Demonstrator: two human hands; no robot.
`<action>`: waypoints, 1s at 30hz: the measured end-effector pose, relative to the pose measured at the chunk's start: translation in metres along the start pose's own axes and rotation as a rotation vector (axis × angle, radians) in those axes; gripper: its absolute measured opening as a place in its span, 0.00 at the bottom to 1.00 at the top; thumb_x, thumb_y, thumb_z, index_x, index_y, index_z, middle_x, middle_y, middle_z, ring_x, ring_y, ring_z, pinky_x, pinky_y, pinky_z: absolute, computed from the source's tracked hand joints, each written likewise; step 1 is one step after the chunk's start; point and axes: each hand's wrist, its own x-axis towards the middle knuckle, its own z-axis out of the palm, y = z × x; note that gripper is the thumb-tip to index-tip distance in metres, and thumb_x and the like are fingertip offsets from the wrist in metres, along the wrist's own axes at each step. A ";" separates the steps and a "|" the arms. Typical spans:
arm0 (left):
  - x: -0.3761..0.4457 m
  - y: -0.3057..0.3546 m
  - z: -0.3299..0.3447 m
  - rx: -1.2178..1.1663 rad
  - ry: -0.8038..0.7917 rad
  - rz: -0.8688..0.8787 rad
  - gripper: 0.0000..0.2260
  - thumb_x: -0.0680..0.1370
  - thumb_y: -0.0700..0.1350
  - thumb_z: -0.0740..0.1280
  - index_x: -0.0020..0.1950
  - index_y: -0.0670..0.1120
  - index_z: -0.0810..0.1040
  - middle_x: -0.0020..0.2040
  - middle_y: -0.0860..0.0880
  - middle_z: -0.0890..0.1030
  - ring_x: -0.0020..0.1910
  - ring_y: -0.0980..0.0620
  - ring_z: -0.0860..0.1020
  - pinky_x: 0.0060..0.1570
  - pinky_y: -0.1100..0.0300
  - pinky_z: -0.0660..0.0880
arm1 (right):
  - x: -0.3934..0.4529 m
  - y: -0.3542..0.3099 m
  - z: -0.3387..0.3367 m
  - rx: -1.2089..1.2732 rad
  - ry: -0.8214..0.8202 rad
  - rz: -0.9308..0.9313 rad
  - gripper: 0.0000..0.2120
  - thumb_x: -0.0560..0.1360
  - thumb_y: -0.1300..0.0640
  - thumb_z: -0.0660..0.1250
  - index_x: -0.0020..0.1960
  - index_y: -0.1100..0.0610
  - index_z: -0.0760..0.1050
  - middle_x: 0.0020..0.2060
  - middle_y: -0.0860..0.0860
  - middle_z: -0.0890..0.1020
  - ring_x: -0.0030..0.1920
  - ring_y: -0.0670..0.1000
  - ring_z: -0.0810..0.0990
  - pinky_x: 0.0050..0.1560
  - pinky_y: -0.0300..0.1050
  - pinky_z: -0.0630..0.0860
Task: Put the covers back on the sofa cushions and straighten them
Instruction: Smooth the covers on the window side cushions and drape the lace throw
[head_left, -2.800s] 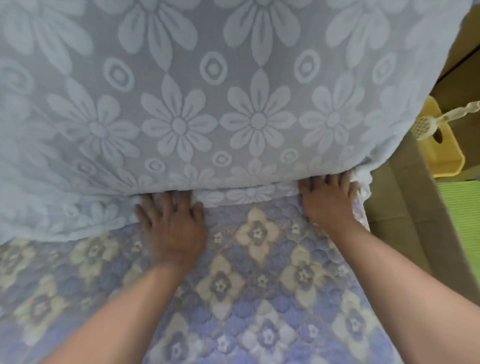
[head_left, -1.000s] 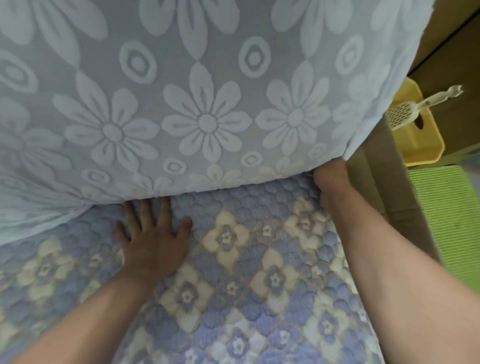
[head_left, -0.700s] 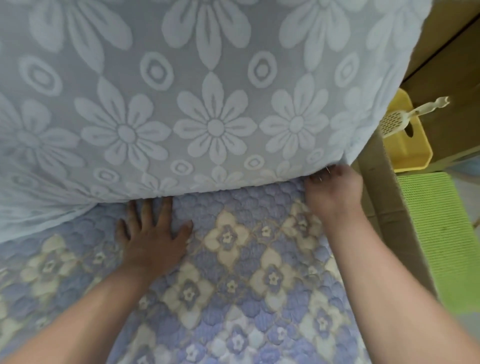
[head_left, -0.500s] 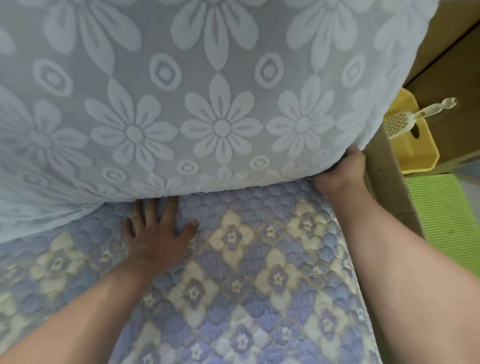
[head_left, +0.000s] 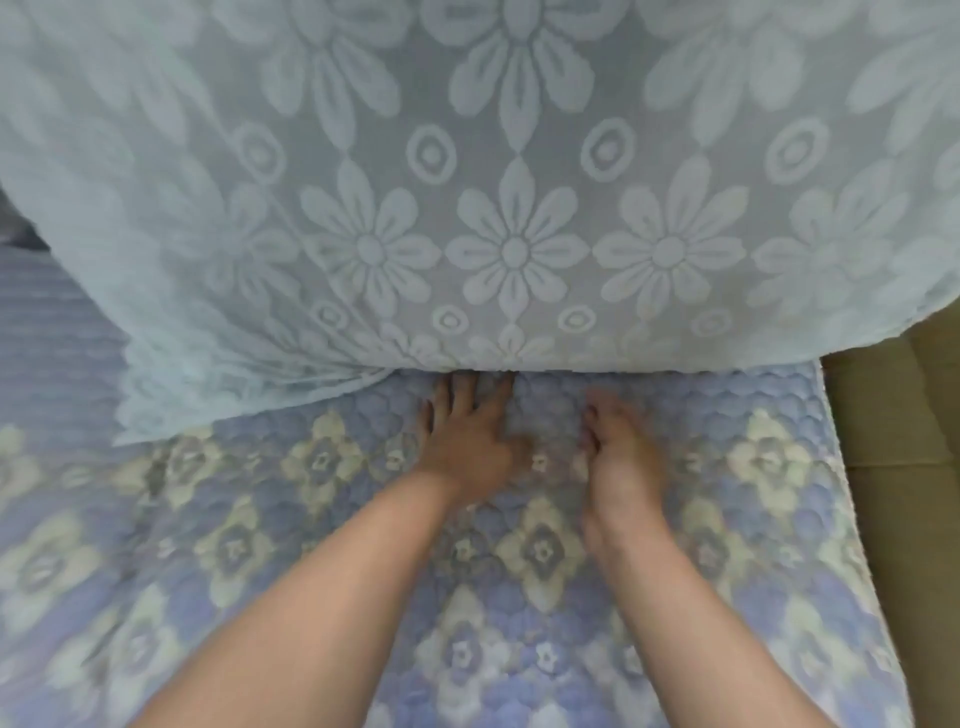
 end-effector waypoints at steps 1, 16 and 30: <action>-0.011 -0.013 -0.007 -0.040 0.053 0.064 0.35 0.77 0.60 0.61 0.81 0.56 0.53 0.82 0.49 0.48 0.81 0.45 0.46 0.78 0.43 0.48 | -0.023 0.018 0.026 -0.334 -0.158 -0.104 0.13 0.80 0.60 0.58 0.59 0.54 0.79 0.58 0.49 0.81 0.64 0.52 0.77 0.70 0.43 0.66; -0.033 -0.328 -0.109 0.342 0.380 0.033 0.28 0.80 0.61 0.49 0.77 0.51 0.65 0.76 0.42 0.67 0.75 0.40 0.65 0.68 0.43 0.66 | -0.070 0.115 0.276 -1.720 -0.377 -0.648 0.30 0.80 0.41 0.48 0.78 0.54 0.60 0.76 0.56 0.65 0.75 0.61 0.60 0.75 0.60 0.54; 0.003 -0.348 -0.154 0.243 0.574 0.242 0.22 0.80 0.51 0.58 0.72 0.45 0.73 0.72 0.43 0.72 0.73 0.40 0.67 0.74 0.44 0.60 | -0.066 0.145 0.336 -1.690 -0.257 -0.764 0.24 0.79 0.43 0.57 0.60 0.59 0.80 0.55 0.62 0.83 0.56 0.63 0.80 0.61 0.57 0.71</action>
